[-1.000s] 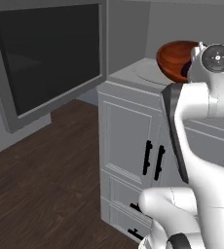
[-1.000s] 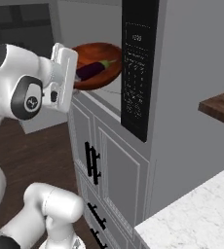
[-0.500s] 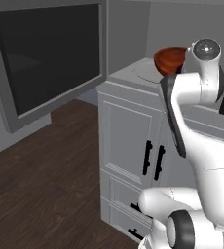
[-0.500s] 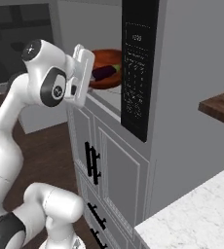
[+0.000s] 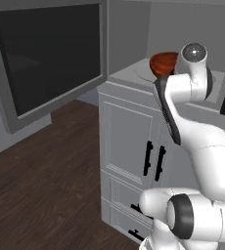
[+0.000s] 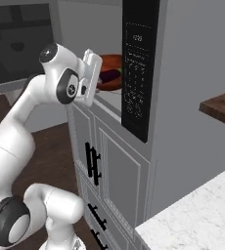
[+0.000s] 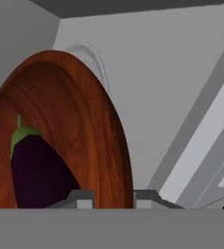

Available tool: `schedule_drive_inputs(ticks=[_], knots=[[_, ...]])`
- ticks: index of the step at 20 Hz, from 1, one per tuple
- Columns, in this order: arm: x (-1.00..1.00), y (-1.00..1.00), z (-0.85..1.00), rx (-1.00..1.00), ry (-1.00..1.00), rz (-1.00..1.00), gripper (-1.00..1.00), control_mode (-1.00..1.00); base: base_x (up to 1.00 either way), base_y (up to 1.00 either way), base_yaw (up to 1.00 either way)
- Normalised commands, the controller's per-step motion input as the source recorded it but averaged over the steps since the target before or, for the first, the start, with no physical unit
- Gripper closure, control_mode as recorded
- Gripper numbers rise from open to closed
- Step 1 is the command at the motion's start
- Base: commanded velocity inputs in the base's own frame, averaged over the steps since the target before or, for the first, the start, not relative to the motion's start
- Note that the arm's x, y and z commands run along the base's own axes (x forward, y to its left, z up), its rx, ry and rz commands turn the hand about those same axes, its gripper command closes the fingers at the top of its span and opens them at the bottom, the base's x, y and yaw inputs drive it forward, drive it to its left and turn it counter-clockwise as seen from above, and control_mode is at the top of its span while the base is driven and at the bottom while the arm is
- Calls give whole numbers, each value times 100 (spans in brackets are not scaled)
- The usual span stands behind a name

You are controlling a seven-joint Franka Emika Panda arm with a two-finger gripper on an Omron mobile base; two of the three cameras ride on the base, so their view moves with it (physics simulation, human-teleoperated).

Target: Pick the eggplant from the sink and place it in the bowl. Then pick the bowl and place it in the microwave. Then close the microwave door and press the start button.

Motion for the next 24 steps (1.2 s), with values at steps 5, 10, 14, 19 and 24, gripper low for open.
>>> schedule_drive_inputs(ticks=[5, 10, 14, 19, 24], knots=[[57, -15, -2, 1, 0, 0, 100, -100, 0, 0, 0], [61, -8, -4, 1, 0, 0, 100, -100, 0, 0, 0], [68, -5, -14, 0, 0, 0, 100, -100, 0, 0, 0], [56, -6, -23, 0, 1, 0, -100, -100, 0, 0, 0], [3, 0, -3, 0, -10, 0, -100, -100, 0, 0, 0]])
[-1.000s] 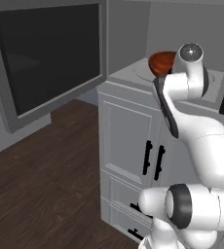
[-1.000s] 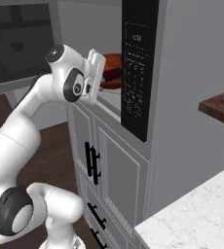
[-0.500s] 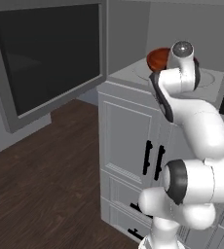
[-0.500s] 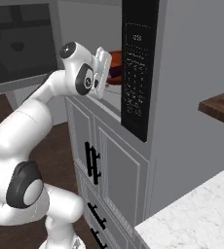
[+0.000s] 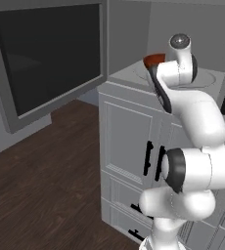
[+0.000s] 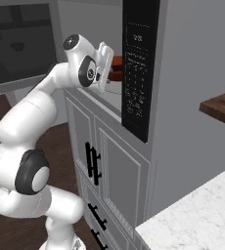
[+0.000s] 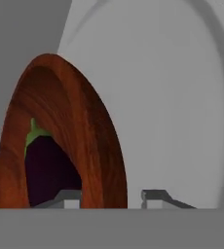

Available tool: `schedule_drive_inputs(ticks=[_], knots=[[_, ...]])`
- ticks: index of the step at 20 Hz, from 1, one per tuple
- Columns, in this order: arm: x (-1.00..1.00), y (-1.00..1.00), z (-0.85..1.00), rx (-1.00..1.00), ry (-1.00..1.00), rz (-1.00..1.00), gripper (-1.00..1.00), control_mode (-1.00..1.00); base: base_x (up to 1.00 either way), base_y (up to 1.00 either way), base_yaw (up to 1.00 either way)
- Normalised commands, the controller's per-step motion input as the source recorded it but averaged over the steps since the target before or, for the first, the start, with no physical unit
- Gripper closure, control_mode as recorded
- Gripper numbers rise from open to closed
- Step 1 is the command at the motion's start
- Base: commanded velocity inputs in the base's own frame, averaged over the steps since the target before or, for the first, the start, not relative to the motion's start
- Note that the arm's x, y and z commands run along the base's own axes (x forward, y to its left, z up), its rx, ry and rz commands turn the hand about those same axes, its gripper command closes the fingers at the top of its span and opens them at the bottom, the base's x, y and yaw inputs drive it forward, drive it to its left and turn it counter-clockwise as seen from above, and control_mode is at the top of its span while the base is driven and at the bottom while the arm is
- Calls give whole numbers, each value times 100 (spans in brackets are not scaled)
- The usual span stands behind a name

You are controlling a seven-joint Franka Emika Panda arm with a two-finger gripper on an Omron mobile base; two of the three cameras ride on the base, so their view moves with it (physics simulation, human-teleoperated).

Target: Pick the eggplant from the sink and place it in the bowl. Then pick the bowl and place it in the microwave. Then close the microwave door and press the start button.

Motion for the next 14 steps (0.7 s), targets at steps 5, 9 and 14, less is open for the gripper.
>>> schedule_drive_inputs(ticks=[5, 9, 14], knots=[[-30, 8, 6, 0, -26, 0, -100, -100, 0, 0, 0], [-98, 17, 6, 0, -34, 0, -100, -100, 0, 0, 0], [-100, 27, 43, 0, -21, 0, -100, -100, 0, 0, 0]])
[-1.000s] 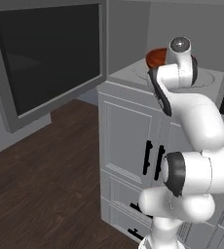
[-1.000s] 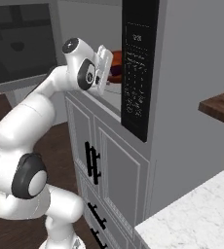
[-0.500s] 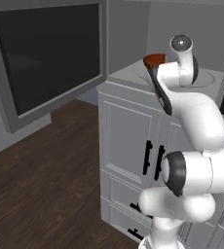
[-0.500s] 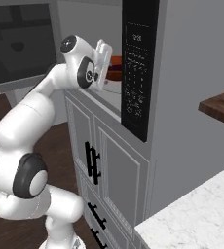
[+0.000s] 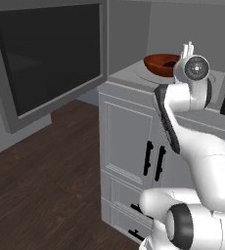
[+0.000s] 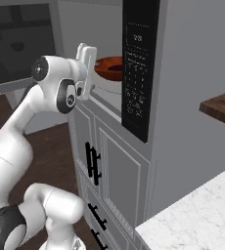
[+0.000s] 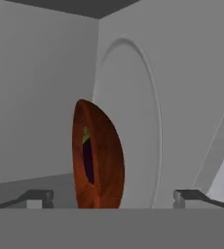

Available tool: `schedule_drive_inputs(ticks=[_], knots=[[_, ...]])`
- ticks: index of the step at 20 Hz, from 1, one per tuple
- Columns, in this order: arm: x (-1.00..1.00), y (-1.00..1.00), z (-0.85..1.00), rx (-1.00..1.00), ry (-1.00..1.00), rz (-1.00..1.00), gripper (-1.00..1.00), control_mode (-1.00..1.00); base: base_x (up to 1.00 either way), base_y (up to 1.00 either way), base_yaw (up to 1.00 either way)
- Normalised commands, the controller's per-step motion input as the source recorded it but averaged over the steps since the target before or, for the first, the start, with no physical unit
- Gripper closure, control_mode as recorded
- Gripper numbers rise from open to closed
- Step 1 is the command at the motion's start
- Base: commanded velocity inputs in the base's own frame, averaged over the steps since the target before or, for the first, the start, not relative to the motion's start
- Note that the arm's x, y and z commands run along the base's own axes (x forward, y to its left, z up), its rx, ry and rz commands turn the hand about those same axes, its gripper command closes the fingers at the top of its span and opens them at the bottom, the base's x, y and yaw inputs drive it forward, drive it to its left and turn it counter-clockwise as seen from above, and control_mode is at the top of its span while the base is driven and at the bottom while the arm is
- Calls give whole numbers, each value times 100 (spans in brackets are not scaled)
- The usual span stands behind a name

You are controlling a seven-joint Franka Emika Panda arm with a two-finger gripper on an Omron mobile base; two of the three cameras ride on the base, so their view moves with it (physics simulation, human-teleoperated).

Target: Pick the eggplant from the sink and place it in the bowl. Then pick the bowl and place it in the microwave. Then close the microwave door and press the start button.

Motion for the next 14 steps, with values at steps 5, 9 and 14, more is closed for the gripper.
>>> schedule_drive_inputs(ticks=[5, 9, 14], knots=[[-100, 36, 41, 0, 0, 0, -100, -100, 0, 0, 0], [-100, 34, 35, 0, -5, 2, -100, -100, 0, 0, 0], [-100, 34, 35, 0, -12, 3, -100, -100, 0, 0, 0]])
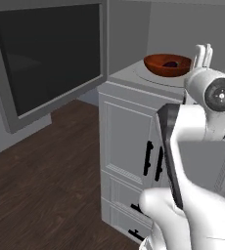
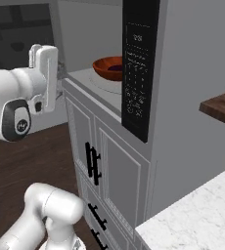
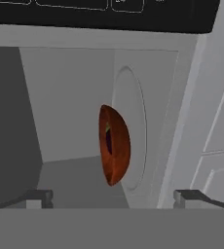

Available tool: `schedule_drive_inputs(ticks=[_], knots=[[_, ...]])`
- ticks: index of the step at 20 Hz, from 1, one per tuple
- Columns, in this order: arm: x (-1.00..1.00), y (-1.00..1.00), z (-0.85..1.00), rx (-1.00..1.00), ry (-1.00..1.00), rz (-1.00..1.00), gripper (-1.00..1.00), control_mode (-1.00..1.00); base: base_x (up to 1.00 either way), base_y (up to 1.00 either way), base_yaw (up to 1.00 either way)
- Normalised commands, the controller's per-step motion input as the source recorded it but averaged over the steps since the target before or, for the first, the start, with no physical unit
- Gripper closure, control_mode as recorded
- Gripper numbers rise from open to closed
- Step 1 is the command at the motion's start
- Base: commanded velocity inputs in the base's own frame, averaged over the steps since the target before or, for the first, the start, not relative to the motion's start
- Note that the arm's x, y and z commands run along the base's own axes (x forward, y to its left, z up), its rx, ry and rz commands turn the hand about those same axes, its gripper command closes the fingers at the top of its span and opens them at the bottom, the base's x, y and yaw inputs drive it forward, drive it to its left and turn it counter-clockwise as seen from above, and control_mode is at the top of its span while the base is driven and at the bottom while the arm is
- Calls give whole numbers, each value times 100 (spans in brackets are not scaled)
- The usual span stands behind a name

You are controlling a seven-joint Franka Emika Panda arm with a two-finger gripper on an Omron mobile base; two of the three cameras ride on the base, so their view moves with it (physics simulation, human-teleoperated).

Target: Pick the eggplant from the sink and place it in the bowl. Then pick the bowl and place it in the microwave. Then close the microwave door and press the start button.

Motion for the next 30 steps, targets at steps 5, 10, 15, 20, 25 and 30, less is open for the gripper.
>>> schedule_drive_inputs(ticks=[5, 10, 15, 20, 25, 30], knots=[[-100, 43, 3, 6, -6, -1, -100, -100, 0, 0, 0], [-100, 71, 0, 0, -9, -3, -100, -100, 0, 0, 0], [-95, 82, 0, 0, -10, -5, -100, -100, 0, 0, 0], [-57, 99, -10, -1, -22, -8, -100, -100, 0, 0, 0], [-10, 99, -24, -2, -6, -11, -100, -100, 0, 0, 0], [11, 100, -62, -5, -14, -13, -100, -100, 0, 0, 0]])
